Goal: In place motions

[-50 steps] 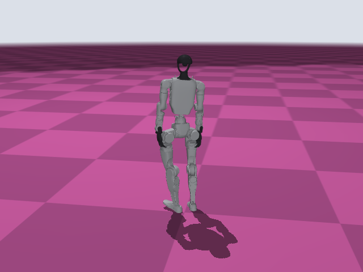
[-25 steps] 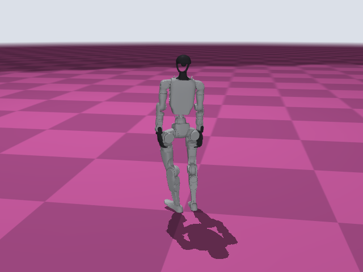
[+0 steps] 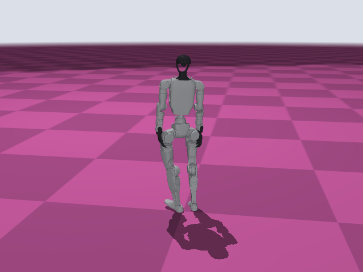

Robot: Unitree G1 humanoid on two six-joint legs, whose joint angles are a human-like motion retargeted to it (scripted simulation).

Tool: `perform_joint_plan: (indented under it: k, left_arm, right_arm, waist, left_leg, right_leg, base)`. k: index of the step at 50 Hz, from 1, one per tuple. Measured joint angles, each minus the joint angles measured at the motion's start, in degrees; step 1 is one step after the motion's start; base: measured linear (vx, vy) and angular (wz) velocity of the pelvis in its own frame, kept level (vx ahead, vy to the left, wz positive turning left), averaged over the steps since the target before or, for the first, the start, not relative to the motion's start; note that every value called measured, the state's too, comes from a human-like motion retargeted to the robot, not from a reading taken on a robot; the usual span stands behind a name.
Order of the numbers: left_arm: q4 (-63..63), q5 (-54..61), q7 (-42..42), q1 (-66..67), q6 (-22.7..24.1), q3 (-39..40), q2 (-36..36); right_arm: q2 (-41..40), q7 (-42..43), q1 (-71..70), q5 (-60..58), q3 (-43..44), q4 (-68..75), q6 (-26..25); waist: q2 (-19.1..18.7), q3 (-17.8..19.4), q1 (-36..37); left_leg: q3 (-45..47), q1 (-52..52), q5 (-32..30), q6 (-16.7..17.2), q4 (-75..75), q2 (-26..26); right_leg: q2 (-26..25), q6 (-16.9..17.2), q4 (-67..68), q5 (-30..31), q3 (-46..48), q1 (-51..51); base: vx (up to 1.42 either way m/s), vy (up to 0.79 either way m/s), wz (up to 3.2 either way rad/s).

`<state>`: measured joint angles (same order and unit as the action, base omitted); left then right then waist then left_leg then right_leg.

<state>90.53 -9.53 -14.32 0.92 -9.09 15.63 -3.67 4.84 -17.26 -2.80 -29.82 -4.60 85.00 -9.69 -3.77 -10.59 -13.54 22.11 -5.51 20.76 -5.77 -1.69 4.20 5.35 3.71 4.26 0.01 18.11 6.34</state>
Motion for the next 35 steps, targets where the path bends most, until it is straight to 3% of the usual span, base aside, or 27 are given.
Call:
perform_joint_plan:
  k: [35]
  left_arm:
    - [0.1, -0.7, 0.6, 0.2, -0.2, -0.7, 0.1]
  right_arm:
    - [0.2, 0.1, 0.1, 0.0, 0.3, 0.2, -0.2]
  waist:
    - [-0.4, -0.2, 0.0]
  left_leg:
    - [0.0, 0.0, 0.3, 0.1, 0.4, 0.1]
  right_leg:
    - [0.0, 0.2, -0.1, -0.2, 0.2, 0.0]
  base:
    - [0.0, 0.0, 0.0]
